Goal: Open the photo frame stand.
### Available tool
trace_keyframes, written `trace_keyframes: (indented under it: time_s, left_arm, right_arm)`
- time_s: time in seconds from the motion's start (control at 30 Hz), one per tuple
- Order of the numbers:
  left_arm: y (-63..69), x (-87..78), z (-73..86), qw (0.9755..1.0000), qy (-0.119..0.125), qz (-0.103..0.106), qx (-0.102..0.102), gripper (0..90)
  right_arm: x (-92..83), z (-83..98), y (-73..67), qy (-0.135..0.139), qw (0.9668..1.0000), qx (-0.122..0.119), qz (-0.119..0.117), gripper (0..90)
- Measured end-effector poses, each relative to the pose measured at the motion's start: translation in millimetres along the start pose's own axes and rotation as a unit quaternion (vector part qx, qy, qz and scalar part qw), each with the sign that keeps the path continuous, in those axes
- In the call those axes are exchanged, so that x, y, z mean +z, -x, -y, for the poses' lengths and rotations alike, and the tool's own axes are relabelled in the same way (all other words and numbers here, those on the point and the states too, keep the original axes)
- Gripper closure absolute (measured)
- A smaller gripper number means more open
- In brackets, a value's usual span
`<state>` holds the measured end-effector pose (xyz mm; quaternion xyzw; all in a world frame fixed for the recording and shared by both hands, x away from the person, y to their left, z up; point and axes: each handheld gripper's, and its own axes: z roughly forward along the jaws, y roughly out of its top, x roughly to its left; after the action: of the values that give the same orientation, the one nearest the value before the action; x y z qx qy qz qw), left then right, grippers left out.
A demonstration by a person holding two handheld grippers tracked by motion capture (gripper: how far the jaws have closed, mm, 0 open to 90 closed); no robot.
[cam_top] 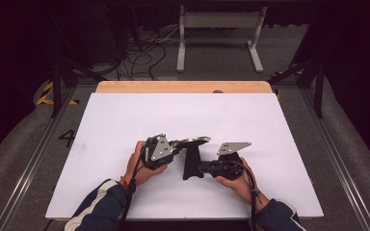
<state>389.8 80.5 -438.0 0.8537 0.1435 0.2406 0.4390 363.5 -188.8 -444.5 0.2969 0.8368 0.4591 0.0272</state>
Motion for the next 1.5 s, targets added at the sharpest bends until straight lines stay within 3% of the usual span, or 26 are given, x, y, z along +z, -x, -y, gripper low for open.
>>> trace_keyframes:
  time_s: [0.57, 0.7, 0.93, 1.17, 1.37, 1.5]
  left_arm:
    - [-3.2, 1.2, 4.3, 0.9999, -0.008, 0.005, -0.008, 72.5]
    - [-3.1, 1.3, 4.4, 0.9999, -0.008, 0.006, -0.008, 72.0]
    - [-2.8, 0.4, 3.7, 0.9999, -0.003, 0.009, -0.009, 70.2]
    - [-4.1, 1.0, 4.6, 0.9999, -0.003, -0.001, -0.017, 63.0]
    - [-6.4, 2.9, 6.9, 0.9994, -0.01, -0.013, -0.029, 50.3]
    - [-7.1, 3.7, 7.3, 0.9994, -0.003, -0.004, -0.033, 48.7]
  right_arm:
    - [-3.1, 0.9, -3.9, -0.004, 0.9994, -0.025, 0.022, 82.1]
    - [-8.1, 0.4, -6.8, 0.005, 0.9983, -0.039, 0.042, 85.8]
    - [-17.8, -1.6, -12.2, 0.026, 0.9969, -0.051, 0.054, 90.0]
    - [-20.4, -4.7, -24.9, 0.037, 0.9949, -0.071, 0.061, 90.0]
    - [-16.4, -7.5, -41.2, 0.049, 0.992, -0.095, 0.067, 90.0]
    - [-11.3, -8.4, -47.6, 0.05, 0.9908, -0.102, 0.073, 90.0]
